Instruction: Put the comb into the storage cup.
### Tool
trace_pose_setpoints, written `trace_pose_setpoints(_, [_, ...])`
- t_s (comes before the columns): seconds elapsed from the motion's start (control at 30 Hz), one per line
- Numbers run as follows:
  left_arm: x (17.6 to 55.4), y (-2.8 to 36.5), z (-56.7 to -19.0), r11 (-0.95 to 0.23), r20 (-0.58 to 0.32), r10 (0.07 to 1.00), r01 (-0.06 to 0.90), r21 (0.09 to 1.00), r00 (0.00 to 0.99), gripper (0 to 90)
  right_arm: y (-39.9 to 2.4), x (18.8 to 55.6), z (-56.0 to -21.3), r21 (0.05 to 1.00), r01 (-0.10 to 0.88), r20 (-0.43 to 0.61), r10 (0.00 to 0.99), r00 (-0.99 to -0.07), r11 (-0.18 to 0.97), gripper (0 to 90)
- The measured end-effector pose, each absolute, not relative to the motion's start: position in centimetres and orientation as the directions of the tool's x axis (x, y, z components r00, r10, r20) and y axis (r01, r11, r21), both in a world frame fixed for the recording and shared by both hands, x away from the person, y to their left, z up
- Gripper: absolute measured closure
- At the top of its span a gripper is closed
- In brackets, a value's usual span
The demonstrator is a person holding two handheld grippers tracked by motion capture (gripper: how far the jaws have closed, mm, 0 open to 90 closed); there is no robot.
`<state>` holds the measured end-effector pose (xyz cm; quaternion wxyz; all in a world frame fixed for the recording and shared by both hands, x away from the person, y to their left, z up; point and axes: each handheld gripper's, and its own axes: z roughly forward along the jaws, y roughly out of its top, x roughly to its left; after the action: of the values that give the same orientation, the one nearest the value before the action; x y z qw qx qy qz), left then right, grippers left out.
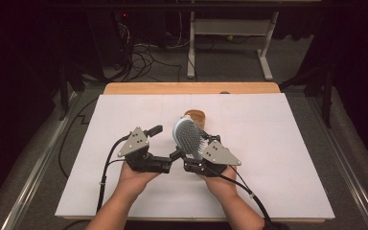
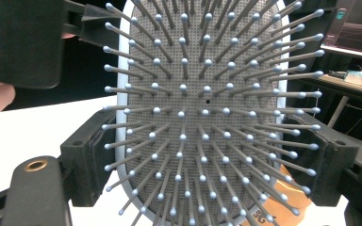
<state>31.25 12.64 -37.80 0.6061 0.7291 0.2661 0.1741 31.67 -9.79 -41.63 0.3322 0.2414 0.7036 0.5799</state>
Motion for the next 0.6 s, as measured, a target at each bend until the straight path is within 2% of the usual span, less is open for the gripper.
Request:
trace_pose_setpoints(0.27, [31.5,11.7,-37.2,-0.115,-0.07,0.59,0.17,0.979,0.804,6.0,-9.3,31.4,-41.7,0.975,-0.047,-0.191,0.714,-0.673,0.216,20.4])
trace_pose_setpoints(0.6, [31.9,11.7,-37.2,-0.097,-0.086,0.593,0.178,0.979,0.8,15.7,-8.7,31.1,-41.9,0.974,-0.053,-0.197,0.702,-0.685,0.222,20.4])
